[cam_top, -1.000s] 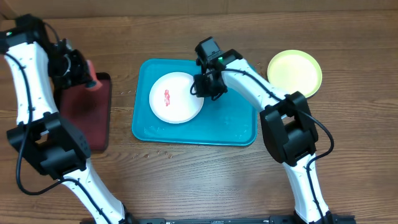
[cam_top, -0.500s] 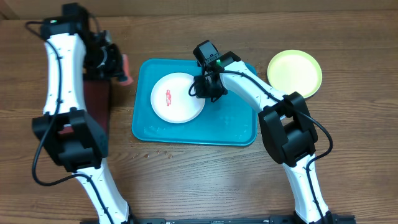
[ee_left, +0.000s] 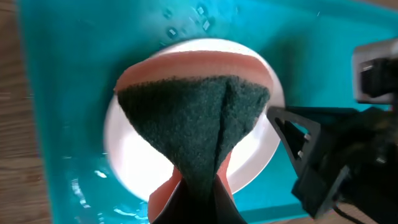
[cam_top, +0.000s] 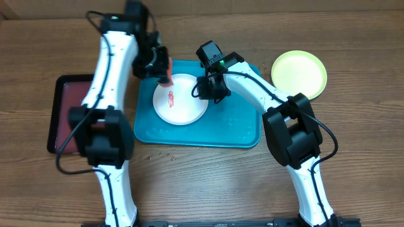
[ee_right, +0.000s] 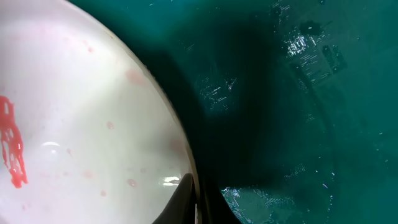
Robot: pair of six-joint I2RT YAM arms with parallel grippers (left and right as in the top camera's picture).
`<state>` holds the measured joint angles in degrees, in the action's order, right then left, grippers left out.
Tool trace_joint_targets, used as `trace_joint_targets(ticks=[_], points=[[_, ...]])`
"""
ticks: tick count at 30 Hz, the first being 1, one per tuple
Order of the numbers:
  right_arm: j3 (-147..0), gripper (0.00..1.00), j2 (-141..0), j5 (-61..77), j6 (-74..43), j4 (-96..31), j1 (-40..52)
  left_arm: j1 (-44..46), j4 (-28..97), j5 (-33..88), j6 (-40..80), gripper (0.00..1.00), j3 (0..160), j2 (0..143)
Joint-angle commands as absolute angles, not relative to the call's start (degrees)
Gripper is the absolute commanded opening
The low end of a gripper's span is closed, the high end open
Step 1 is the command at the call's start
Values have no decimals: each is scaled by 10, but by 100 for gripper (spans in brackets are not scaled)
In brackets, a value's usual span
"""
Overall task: Clean dirty plates on tray and stack at the side
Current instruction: 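Bring the sponge in the left gripper onto the white plate, then scrub the red stains on the white plate while right gripper holds rim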
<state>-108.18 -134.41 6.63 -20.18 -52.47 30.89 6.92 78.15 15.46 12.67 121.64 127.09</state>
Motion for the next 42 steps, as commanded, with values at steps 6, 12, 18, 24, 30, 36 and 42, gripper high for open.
trace_joint_targets(ticks=[6,12,18,24,30,36,42], points=[[-1068,4,-1348,39,-202,-526,296,128,786,124,146,4,1220,1360],[-1068,4,-1348,41,-202,-528,273,136,779,118,145,4,1220,1405],[-1068,4,-1348,41,-202,-531,269,136,752,98,146,4,1220,1436],[-1068,4,-1348,41,-202,-529,269,136,749,29,146,8,1220,1441],[-1068,4,-1348,41,-202,-530,269,131,760,-13,146,4,1227,1439],[-1068,4,-1348,41,-202,-529,269,126,787,-54,156,4,1254,1439],[-1068,4,-1348,41,-202,-528,269,128,790,-70,184,4,1264,1439]])
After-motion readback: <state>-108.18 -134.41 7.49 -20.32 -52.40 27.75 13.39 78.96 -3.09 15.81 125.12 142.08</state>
